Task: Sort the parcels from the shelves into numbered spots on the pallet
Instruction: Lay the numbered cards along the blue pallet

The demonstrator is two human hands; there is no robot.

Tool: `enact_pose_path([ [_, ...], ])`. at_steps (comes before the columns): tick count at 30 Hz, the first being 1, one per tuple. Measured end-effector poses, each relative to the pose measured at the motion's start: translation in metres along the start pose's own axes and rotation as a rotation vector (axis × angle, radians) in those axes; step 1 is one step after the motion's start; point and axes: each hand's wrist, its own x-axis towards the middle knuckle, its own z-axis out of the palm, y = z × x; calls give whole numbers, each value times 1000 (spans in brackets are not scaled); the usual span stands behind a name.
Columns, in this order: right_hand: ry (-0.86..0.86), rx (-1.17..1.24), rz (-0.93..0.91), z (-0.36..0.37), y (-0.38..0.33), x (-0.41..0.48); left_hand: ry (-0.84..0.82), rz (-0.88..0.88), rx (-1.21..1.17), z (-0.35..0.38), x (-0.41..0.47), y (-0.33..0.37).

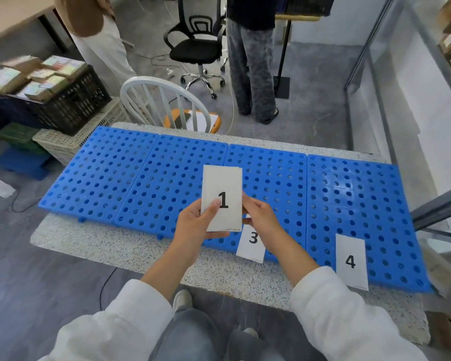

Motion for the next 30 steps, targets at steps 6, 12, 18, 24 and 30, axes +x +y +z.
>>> enact_pose_path([
  [6,-33,22,-111,14,-50,-10,67,4,-9,-8,-2,21],
  [12,56,-44,-219,25,-64,0,66,68,43,-21,5,46],
  [18,170,-50,-228,57,-74,25,39,149,92,-57,26,57],
  [24,254,-77,-162,103,-71,71,30,113,71,-134,70,80],
  [30,351,-64,-71,157,-59,100,38,50,34,-202,114,84],
])
